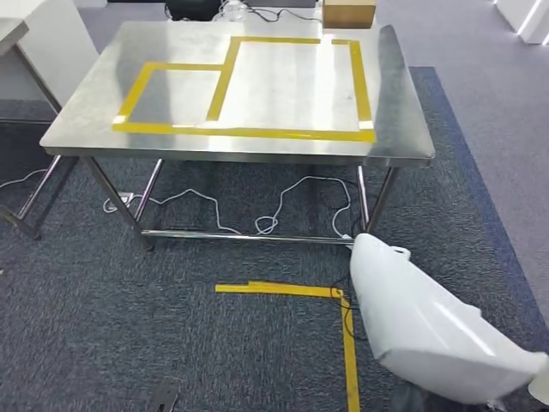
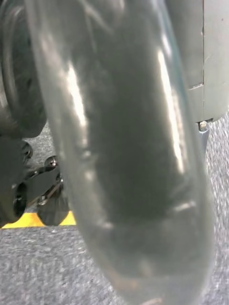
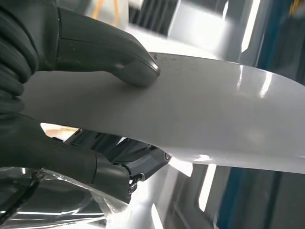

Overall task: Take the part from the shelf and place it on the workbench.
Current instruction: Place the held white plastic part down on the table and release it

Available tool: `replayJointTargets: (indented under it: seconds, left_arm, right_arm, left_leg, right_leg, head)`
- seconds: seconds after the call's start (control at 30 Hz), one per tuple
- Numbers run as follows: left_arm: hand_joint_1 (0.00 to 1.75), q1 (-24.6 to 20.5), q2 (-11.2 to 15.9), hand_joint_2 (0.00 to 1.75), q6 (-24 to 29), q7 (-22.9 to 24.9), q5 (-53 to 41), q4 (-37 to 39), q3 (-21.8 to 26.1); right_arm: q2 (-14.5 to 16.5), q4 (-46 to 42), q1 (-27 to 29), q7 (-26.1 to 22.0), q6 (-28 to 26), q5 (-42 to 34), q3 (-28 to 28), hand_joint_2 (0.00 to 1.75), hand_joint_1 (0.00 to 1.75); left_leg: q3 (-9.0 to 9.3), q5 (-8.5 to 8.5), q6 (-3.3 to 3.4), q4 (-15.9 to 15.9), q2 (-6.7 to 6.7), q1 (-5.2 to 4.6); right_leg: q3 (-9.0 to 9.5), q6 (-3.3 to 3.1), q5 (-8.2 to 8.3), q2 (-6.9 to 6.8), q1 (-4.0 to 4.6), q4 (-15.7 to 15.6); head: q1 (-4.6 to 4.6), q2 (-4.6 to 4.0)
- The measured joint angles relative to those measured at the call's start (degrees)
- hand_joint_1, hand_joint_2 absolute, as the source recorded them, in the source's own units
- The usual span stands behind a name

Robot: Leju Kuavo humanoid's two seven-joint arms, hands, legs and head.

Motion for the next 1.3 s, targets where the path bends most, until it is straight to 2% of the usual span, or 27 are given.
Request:
replayJointTargets:
  seconds: [0.07,0.13,0.17,0.23,0.3,0.37,0.43,0.47,0.5,0.57,0.6,0.63,0.7,0.73,0.77,0.87,0.9,0.97,1.0,1.03,1.07,1.1,1.17,1.2,1.23,1.27,1.3]
  left_arm:
    - [0.0,0.0,-0.1,0.0,0.0,0.0,0.0,0.0,0.0]
    - [0.0,-0.1,-0.3,0.0,0.0,0.0,0.0,0.0,0.0]
    - [0.0,0.0,-0.3,0.0,0.0,0.0,0.0,0.0,0.0]
    - [0.0,0.1,-0.4,0.0,0.0,0.0,0.0,0.0,0.0]
    - [0.0,0.3,-0.4,0.0,0.0,0.0,0.0,0.0,0.0]
    - [0.0,0.3,-0.4,0.0,0.0,0.0,0.0,0.0,0.0]
    - [0.0,0.1,-0.4,0.0,0.0,0.0,0.1,0.0,0.0]
    - [0.0,-0.1,-0.4,0.0,0.1,0.0,0.1,0.0,0.0]
    - [0.0,-0.2,-0.4,0.0,0.1,0.0,0.0,0.0,0.0]
    - [0.0,-0.4,-0.5,0.0,0.1,0.0,0.1,0.0,0.0]
    - [0.0,-0.3,-0.5,0.0,0.1,0.0,0.1,0.0,0.0]
    - [0.0,-0.2,-0.5,0.0,0.1,0.0,0.1,0.0,0.0]
    - [0.0,0.2,-0.5,0.0,0.1,0.0,0.1,0.0,0.0]
    - [0.0,0.3,-0.4,0.0,0.2,0.0,0.1,0.0,0.0]
    - [0.0,0.4,-0.4,0.0,0.2,0.0,0.2,0.0,0.0]
    - [0.0,1.0,-0.4,0.0,0.3,0.0,0.3,0.0,0.1]
    - [0.0,1.1,-0.3,0.0,0.3,0.1,0.3,0.0,0.1]
    - [0.0,0.7,-0.4,0.0,0.4,0.2,0.4,0.1,0.1]
    - [0.0,0.4,-0.4,0.0,0.4,0.1,0.4,0.1,0.2]
    - [0.0,0.1,-0.4,0.0,0.5,0.1,0.4,0.1,0.2]
    - [0.0,0.0,-0.4,0.0,0.5,0.1,0.4,0.1,0.2]
    - [0.0,0.0,-0.5,0.0,0.5,0.1,0.4,0.1,0.2]
    - [0.0,0.1,-0.6,0.0,0.6,0.1,0.5,0.1,0.2]
    - [0.0,0.1,-0.6,0.0,0.6,0.1,0.5,0.1,0.2]
    - [0.0,0.1,-0.6,0.0,0.6,0.1,0.5,0.1,0.2]
    - [0.0,0.1,-0.6,0.0,0.6,0.1,0.5,0.1,0.2]
    - [0.0,0.1,-0.6,0.0,0.6,0.1,0.6,0.1,0.2]
  right_arm:
    - [0.0,0.3,0.3,0.0,0.9,0.1,-0.2,1.75,1.75]
    - [0.0,0.5,0.7,0.0,0.8,0.0,-0.4,1.75,1.75]
    - [0.0,0.6,0.9,0.0,0.8,-0.1,-0.4,1.75,1.75]
    - [0.0,0.9,1.1,0.0,0.8,-0.2,-0.5,1.75,1.75]
    - [0.0,1.0,1.2,-0.1,0.9,-0.3,-0.5,1.75,1.75]
    - [0.0,1.2,1.4,-0.1,1.0,-0.4,-0.6,1.75,1.75]
    - [0.1,1.3,1.6,-0.1,1.1,-0.4,-0.8,1.75,1.75]
    - [0.2,1.3,1.7,-0.1,1.2,-0.5,-0.8,1.75,1.75]
    - [0.2,1.3,1.7,-0.1,1.3,-0.5,-0.8,1.75,1.75]
    - [0.3,1.3,1.8,-0.1,1.5,-0.5,-0.9,1.75,1.75]
    - [0.3,1.3,1.8,-0.1,1.5,-0.5,-0.9,1.75,1.75]
    - [0.3,1.3,1.9,-0.1,1.6,-0.5,-0.9,1.75,1.75]
    - [0.4,1.3,1.9,-0.1,1.6,-0.5,-0.9,1.75,1.75]
    - [0.4,1.3,1.9,-0.1,1.6,-0.5,-0.9,1.75,1.75]
    - [0.4,1.3,1.9,-0.1,1.6,-0.5,-0.9,1.75,1.75]
    - [0.4,1.5,1.9,-0.1,1.8,-0.5,-0.9,1.75,1.75]
    - [0.4,1.6,2.0,-0.1,1.8,-0.5,-1.0,1.75,1.75]
    - [0.4,1.6,2.0,-0.1,1.9,-0.5,-1.1,1.75,1.75]
    - [0.4,1.6,1.9,-0.1,1.9,-0.5,-1.2,1.75,1.75]
    - [0.4,1.6,1.8,-0.1,1.9,-0.4,-1.2,1.75,1.75]
    - [0.4,1.6,1.8,-0.1,1.9,-0.4,-1.3,1.75,1.75]
    - [0.4,1.6,1.8,-0.1,1.9,-0.4,-1.3,1.75,1.75]
    - [0.4,1.7,1.8,-0.1,1.9,-0.4,-1.3,1.75,1.75]
    - [0.4,1.7,1.8,-0.1,1.9,-0.4,-1.3,1.75,1.75]
    - [0.4,1.7,1.8,-0.1,1.9,-0.4,-1.3,1.75,1.75]
    - [0.4,1.7,1.8,-0.1,1.9,-0.4,-1.3,1.75,1.75]
    - [0.4,1.7,1.8,-0.1,1.9,-0.4,-1.3,1.75,1.75]
  left_leg:
    - [0.91,-0.29,0.63,-0.2,-0.77,0.21]
    - [1.76,-0.68,0.73,-0.2,-1.59,0.26]
    - [2.34,-1.05,0.62,-0.2,-2.0,0.27]
    - [3.9,-2.19,0.3,-0.2,-2.64,0.36]
    - [5.63,-3.78,-0.19,0.0,-3.01,0.43]
    - [7.0,-5.34,-0.93,-0.2,-3.18,0.34]
    - [7.87,-5.38,-1.68,0.3,-3.27,0.32]
    - [7.63,-4.58,-1.99,1.9,-3.27,0.36]
    - [6.5,-3.32,-2.28,4.8,-3.23,0.39]
    - [1.77,-2.55,-2.88,12.1,-3.09,0.53]
    - [-0.89,-3.76,-3.14,14.8,-3.04,0.64]
    - [-3.25,-6.03,-3.32,16.4,-3.03,0.73]
    - [-6.46,-11.01,-3.4,16.2,-3.01,0.79]
    - [-7.4,-11.97,-3.26,14.7,-3.0,0.79]
    - [-8.01,-10.49,-2.95,12.3,-3.0,0.74]
    - [-8.63,3.96,-1.71,4.4,-2.94,0.18]
    - [-8.46,6.51,-1.38,3.4,-2.97,-0.02]
    - [-7.12,5.6,-0.85,2.9,-3.13,-0.07]
    - [-6.22,5.09,-0.54,2.3,-3.26,0.06]
    - [-5.23,4.59,-0.23,1.7,-3.36,0.19]
    - [-4.25,4.09,0.02,1.2,-3.45,0.3]
    - [-3.31,3.43,0.23,0.8,-3.46,0.28]
    - [-1.44,1.98,0.42,0.6,-3.49,0.29]
    - [-0.44,1.22,0.42,0.5,-3.54,0.29]
    - [0.65,0.43,0.39,0.5,-3.62,0.29]
    - [1.82,-0.39,0.32,0.5,-3.7,0.29]
    - [2.8,-1.22,0.2,0.5,-3.77,0.29]
  right_leg:
    - [-3.27,0.21,-2.47,3.08,-0.1,5.5]
    - [-8.25,0.34,-4.68,4.78,-0.07,12.2]
    - [-10.07,0.4,-4.93,4.97,-0.06,13.7]
    - [-11.16,0.42,-3.14,5.01,-0.06,11.2]
    - [-10.29,0.16,2.15,4.95,-0.04,4.6]
    - [-9.03,-0.72,5.41,5.01,0.21,0.6]
    - [-7.61,-1.83,4.77,5.21,0.37,-0.1]
    - [-6.72,-2.23,4.4,5.27,0.29,-0.4]
    - [-5.56,-2.62,3.82,5.23,0.16,-0.8]
    - [-2.87,-3.13,2.34,5.12,-0.02,-1.6]
    - [-1.56,-3.23,1.55,5.11,-0.05,-2.0]
    - [-0.27,-3.23,0.8,5.19,-0.07,-2.4]
    - [2.62,-3.08,-0.78,5.43,-0.14,-3.2]
    - [4.23,-2.98,-1.69,5.53,-0.17,-3.6]
    - [5.81,-2.88,-2.69,5.59,-0.17,-4.0]
    - [9.41,-2.08,-5.79,5.92,-0.09,-5.1]
    - [10.58,-1.64,-6.35,6.05,-0.1,-5.5]
    - [11.28,-0.59,-5.6,6.09,-0.13,-4.7]
    - [10.61,-0.24,-4.55,5.99,-0.12,-2.8]
    - [8.75,0.01,-3.69,5.9,-0.1,0.1]
    - [6.37,0.05,-3.76,5.83,-0.08,3.6]
    - [3.61,0.03,-4.91,5.75,-0.02,6.8]
    - [-1.66,0.08,-9.42,5.72,0.05,10.7]
    - [-3.56,0.13,-11.24,5.7,0.07,10.9]
    - [-4.81,0.1,-11.49,5.69,0.08,9.8]
    - [-5.53,-0.02,-9.73,5.68,0.1,7.6]
    - [-5.93,-0.21,-5.92,5.67,0.14,4.8]
  head:
    - [0.5,-0.01]
    - [0.71,-0.01]
    - [0.74,-0.01]
    - [0.75,-0.01]
    - [0.85,-0.01]
    - [0.98,-0.01]
    - [1.02,-0.01]
    - [0.96,-0.01]
    - [0.91,-0.01]
    - [0.81,-0.01]
    - [0.77,-0.01]
    - [0.77,-0.01]
    - [0.74,-0.01]
    - [0.73,-0.01]
    - [0.74,-0.01]
    - [0.85,0.0]
    - [0.82,0.0]
    - [0.64,-0.01]
    - [0.66,-0.01]
    - [0.75,-0.01]
    - [0.82,-0.01]
    - [0.9,-0.01]
    - [0.9,-0.01]
    - [0.91,-0.01]
    - [0.91,-0.01]
    - [0.93,-0.01]
    - [0.95,-0.01]
